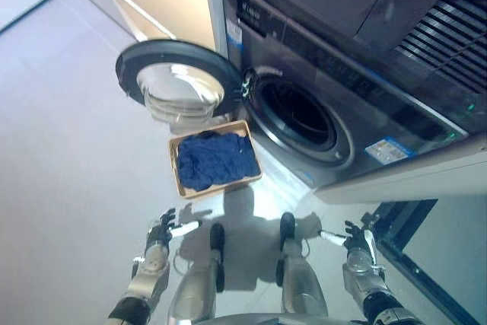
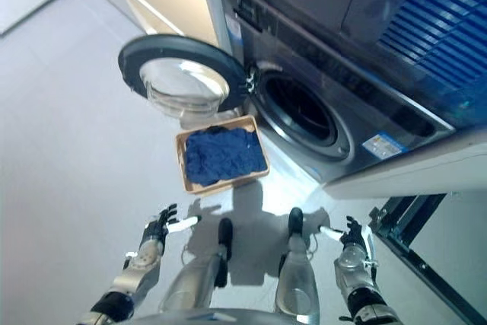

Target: Put the clothes in the basket into the washing machine.

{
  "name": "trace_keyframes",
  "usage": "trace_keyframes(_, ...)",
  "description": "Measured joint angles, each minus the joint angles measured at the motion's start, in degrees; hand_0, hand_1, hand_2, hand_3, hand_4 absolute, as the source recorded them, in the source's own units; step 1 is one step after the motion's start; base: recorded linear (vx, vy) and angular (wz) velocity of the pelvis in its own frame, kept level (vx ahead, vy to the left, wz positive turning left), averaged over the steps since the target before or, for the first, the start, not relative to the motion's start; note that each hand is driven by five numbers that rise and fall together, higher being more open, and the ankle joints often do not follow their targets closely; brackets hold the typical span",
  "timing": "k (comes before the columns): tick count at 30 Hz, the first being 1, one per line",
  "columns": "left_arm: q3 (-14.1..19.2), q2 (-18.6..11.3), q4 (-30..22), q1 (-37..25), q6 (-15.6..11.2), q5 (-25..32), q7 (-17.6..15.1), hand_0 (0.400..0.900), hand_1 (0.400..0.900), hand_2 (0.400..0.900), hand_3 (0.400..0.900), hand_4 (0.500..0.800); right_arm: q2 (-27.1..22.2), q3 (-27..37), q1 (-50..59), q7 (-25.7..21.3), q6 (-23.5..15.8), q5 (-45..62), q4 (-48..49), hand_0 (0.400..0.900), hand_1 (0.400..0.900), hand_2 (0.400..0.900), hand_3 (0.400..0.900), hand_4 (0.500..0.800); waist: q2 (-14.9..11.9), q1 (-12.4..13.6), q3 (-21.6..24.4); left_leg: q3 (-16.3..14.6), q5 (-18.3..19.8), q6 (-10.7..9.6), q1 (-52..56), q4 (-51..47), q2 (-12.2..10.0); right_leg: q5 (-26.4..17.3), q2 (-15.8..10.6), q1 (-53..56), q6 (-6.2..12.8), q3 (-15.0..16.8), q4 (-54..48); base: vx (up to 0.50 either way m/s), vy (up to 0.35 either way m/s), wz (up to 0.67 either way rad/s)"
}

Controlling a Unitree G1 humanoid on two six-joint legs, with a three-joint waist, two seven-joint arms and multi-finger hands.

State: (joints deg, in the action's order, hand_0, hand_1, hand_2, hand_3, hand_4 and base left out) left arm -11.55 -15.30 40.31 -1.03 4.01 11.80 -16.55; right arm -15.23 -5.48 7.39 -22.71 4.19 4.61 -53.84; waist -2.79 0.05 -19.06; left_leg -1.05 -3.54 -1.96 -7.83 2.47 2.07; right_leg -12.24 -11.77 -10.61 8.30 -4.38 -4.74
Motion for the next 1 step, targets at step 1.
trace_keyframes(1, 0.4, 0.0, 0.0, 0.8, 0.0, -0.6, 0.3, 0.900, 0.900, 0.900, 0.900, 0.800, 0.0, 0.0, -0.4, 0.6, 0.0, -1.3, -0.3, 0.900, 0.900, 0.900, 0.900, 0.800, 0.0, 0.0, 1.0, 0.1, -0.1, -0.2, 1.1, -1.0, -0.3, 0.2, 0.3, 0.8, -0.35, -0.3, -0.3, 0.06, -0.024, 0.00)
